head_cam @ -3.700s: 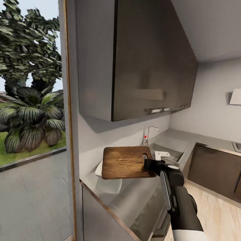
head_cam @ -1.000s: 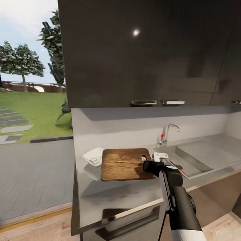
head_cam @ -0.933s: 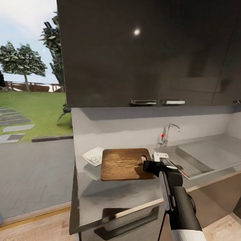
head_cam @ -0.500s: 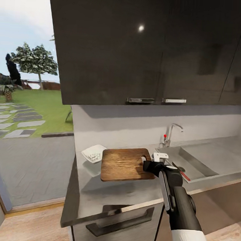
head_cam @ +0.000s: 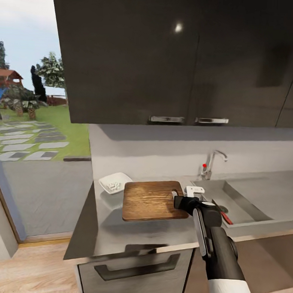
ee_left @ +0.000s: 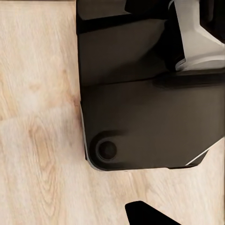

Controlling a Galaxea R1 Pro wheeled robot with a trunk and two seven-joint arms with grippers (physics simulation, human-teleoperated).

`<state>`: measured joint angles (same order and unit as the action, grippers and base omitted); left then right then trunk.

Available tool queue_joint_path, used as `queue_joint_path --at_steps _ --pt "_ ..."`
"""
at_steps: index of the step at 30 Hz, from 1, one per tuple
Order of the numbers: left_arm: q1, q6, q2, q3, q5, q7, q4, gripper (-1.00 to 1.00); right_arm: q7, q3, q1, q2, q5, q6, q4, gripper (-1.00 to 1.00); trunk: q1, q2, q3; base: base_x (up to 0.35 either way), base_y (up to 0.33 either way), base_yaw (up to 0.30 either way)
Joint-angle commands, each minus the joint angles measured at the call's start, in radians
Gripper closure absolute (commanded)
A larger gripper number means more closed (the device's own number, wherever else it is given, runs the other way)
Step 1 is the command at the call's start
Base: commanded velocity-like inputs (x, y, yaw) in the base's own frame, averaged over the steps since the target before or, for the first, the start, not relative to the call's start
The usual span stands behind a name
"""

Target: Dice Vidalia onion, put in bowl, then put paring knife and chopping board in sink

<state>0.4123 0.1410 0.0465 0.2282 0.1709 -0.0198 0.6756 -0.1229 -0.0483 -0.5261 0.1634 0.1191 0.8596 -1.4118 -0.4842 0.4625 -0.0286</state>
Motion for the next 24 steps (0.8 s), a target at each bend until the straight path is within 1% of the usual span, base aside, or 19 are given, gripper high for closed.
queue_joint_path --at_steps 1,12,18,24 --pt "0.0 0.002 0.001 0.003 0.01 -0.002 0.001 -1.0 -0.011 -0.002 0.0 0.001 0.01 0.004 -0.001 1.0 0.0 0.001 0.001 0.0 -0.307 0.194" --pt "0.0 0.002 0.001 0.003 0.01 -0.002 -0.009 -1.0 -0.012 -0.004 0.0 -0.001 0.01 0.004 0.001 1.0 0.0 0.001 0.015 0.0 -0.307 0.183" --pt "0.0 0.002 0.001 0.003 0.01 -0.002 -0.013 -1.0 -0.012 -0.004 0.0 -0.001 0.01 0.004 0.001 1.0 0.0 0.001 0.016 0.0 -0.307 0.019" --pt "-0.001 0.002 -0.01 0.003 0.009 -0.002 -0.014 -1.0 -0.012 -0.004 0.0 -0.001 0.01 0.004 0.001 1.0 0.0 0.001 0.016 0.0 -0.307 0.001"
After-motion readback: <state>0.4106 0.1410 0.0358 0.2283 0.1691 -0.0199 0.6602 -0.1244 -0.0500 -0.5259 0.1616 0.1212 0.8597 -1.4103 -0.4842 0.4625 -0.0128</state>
